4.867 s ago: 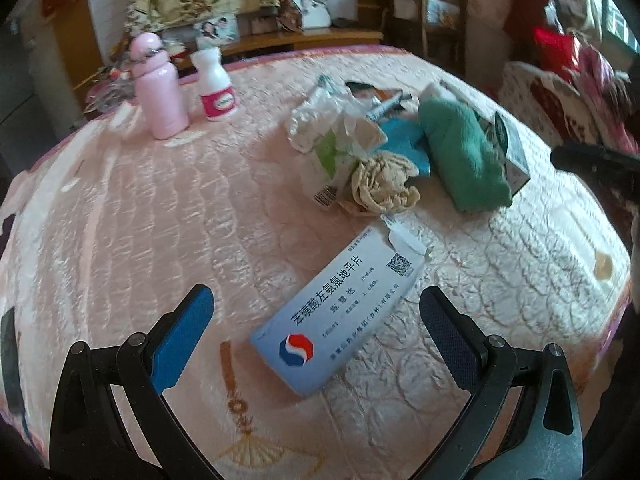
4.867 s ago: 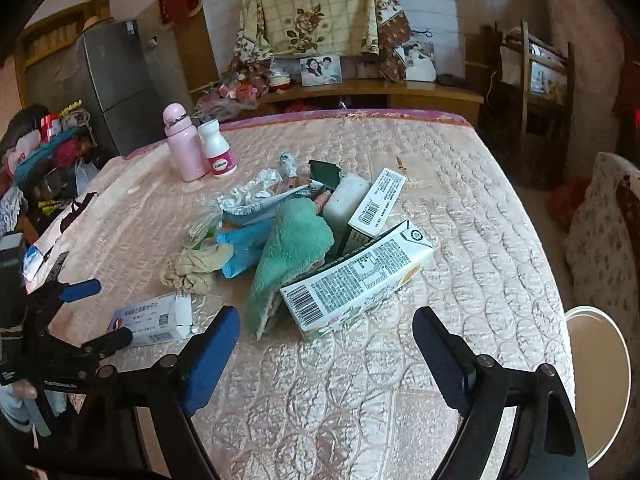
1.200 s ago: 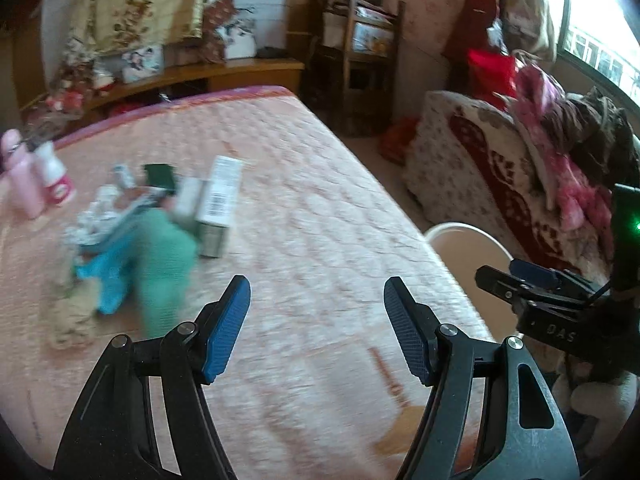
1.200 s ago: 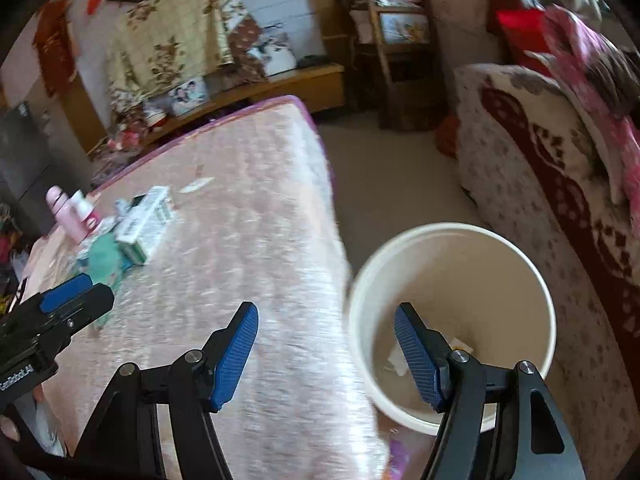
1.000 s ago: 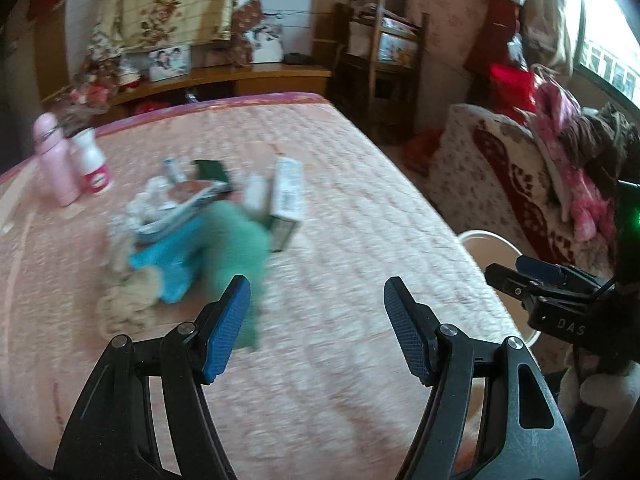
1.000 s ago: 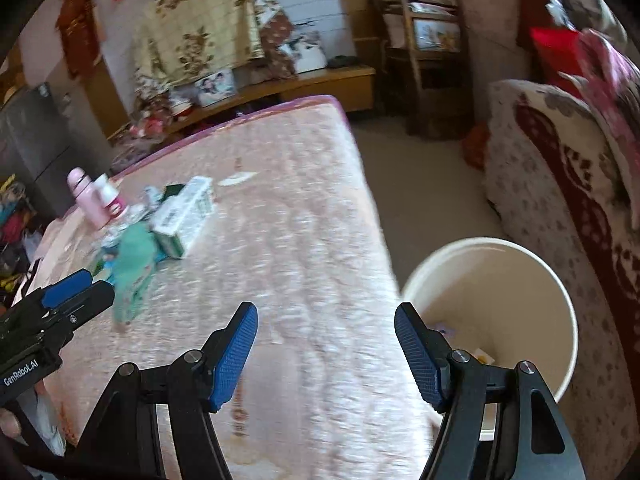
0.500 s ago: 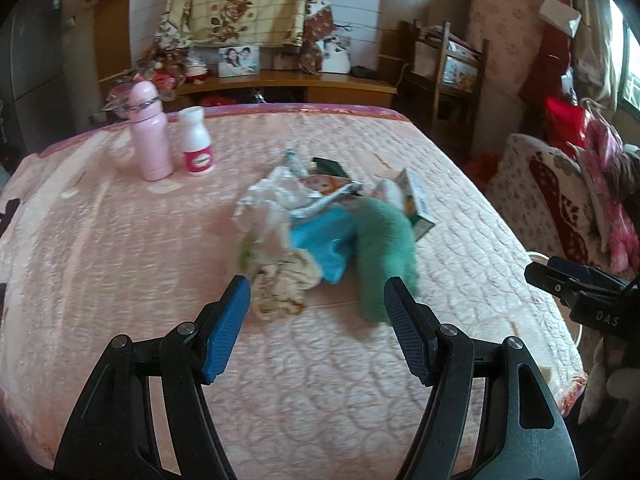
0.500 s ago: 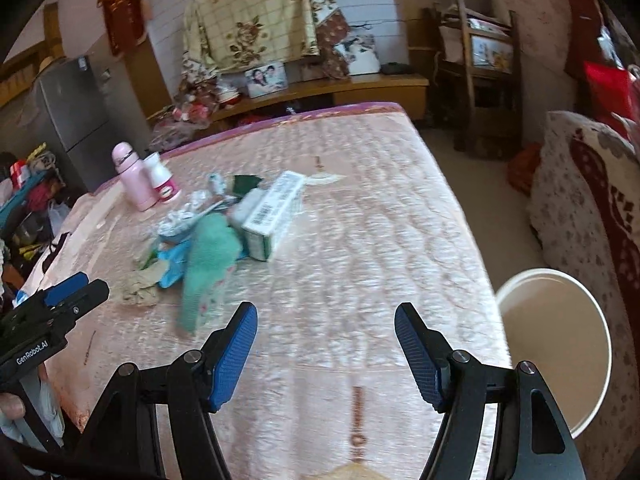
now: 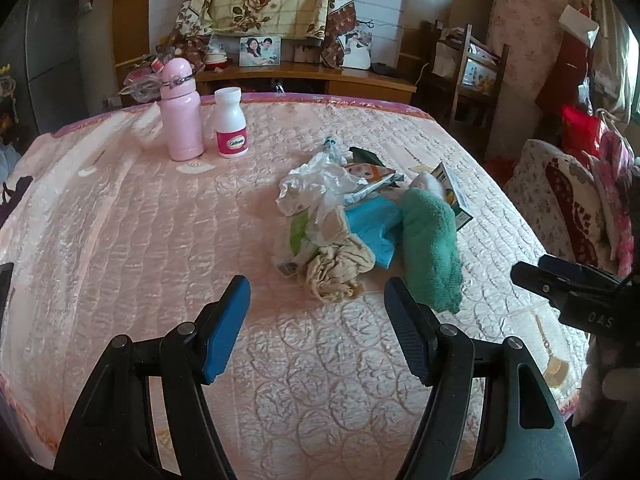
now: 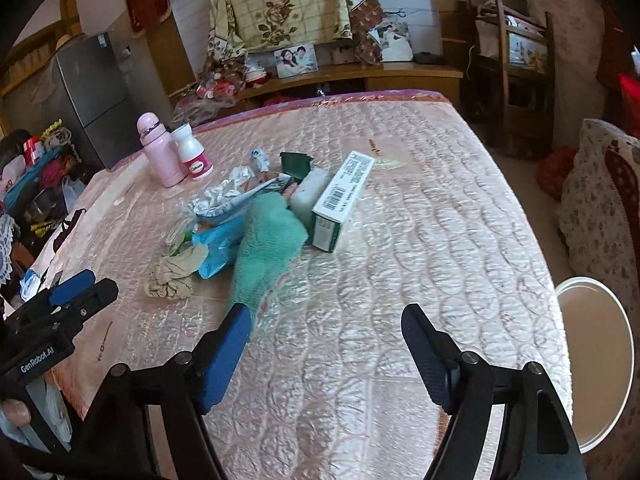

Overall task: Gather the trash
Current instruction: 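Grasp the green towel with the right gripper while the left gripper grasps the beige crumpled cloth, then carry the green towel and beige cloth over the white bucket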

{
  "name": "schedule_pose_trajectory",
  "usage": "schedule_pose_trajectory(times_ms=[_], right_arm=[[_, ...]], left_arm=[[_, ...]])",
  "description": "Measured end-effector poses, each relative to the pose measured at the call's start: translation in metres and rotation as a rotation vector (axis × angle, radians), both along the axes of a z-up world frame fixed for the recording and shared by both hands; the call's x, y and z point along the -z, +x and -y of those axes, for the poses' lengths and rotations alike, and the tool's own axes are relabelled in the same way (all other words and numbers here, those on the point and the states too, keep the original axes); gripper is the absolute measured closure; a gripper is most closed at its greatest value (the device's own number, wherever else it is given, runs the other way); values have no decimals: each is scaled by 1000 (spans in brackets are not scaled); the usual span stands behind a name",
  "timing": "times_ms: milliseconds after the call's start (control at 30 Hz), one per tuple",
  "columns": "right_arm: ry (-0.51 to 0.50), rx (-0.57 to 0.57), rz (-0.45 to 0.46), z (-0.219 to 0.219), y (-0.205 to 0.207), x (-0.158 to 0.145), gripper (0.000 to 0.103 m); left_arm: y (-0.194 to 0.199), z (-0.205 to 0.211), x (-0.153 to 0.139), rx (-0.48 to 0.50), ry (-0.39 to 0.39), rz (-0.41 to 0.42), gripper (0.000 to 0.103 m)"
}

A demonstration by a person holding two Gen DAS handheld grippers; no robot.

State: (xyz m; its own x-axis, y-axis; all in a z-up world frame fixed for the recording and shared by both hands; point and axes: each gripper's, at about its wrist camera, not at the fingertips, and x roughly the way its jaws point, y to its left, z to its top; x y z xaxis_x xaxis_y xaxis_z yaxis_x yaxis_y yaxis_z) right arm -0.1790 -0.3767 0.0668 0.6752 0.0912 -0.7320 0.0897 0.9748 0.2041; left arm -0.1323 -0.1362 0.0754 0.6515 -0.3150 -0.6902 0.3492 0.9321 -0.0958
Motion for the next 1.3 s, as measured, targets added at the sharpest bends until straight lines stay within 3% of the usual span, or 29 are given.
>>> schedule_pose_trajectory(times_ms=[267, 633, 667, 733, 800, 867, 933, 1000, 1300], right_arm=[[53, -35, -25, -12, 36, 10, 27], [201, -57, -67, -21, 92, 33, 28], [220, -61, -71, -21, 97, 36, 30], [251, -72, -80, -21, 104, 42, 50], [292, -78, -92, -18, 107, 48, 59], [309, -84, -75, -15, 103, 48, 63], [305, -99, -59, -13, 96, 45, 65], [307, -119, -55, -11, 87, 41, 66], [319, -167, -14, -1, 37, 20, 66]], left_arm=[[9, -9, 11, -11, -32, -53, 35], [38, 7, 33, -2, -60, -118, 35], [41, 8, 35, -5, -73, -126, 35], [49, 9, 39, -9, -95, -137, 35], [53, 12, 42, -3, -118, -140, 35], [57, 15, 45, 11, -139, -148, 43], [61, 18, 50, 24, -142, -182, 80], [61, 17, 52, 31, -165, -211, 80], [15, 6, 17, 94, -186, -167, 82]])
